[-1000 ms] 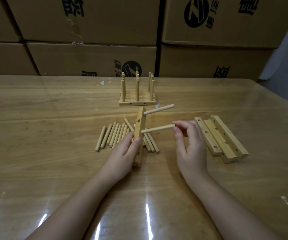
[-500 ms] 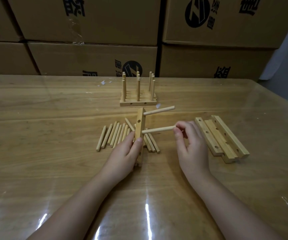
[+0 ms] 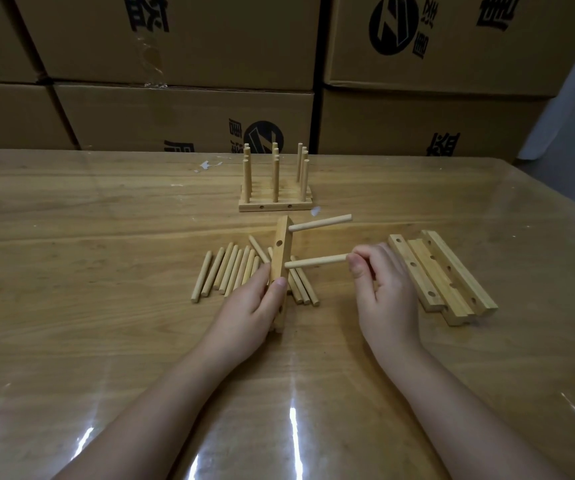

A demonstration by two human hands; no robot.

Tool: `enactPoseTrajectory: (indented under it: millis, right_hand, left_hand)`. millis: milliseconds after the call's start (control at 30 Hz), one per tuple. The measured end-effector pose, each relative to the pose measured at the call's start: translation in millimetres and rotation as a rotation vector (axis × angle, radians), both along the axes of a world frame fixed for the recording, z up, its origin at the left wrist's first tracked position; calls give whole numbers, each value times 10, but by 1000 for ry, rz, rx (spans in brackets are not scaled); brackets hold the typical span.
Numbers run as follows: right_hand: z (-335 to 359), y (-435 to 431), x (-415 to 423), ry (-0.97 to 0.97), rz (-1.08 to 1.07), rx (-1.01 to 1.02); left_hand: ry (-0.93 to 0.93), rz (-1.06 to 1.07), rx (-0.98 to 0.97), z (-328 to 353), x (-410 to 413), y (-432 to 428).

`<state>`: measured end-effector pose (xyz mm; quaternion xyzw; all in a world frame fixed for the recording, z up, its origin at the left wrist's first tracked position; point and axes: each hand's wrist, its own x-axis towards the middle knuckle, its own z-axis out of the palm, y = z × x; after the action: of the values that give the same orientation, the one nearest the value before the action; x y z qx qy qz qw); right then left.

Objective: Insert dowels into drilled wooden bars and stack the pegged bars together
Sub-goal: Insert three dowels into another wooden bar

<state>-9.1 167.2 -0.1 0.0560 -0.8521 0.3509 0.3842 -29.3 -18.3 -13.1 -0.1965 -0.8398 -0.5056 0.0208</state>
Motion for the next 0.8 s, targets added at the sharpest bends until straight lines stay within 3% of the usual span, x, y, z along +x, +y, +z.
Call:
enactPoseTrajectory:
  millis: [800]
  right_hand:
    - [-30,46,-27,-47,33,-37]
  left_hand:
    - [68,8,-141,-8,3,9]
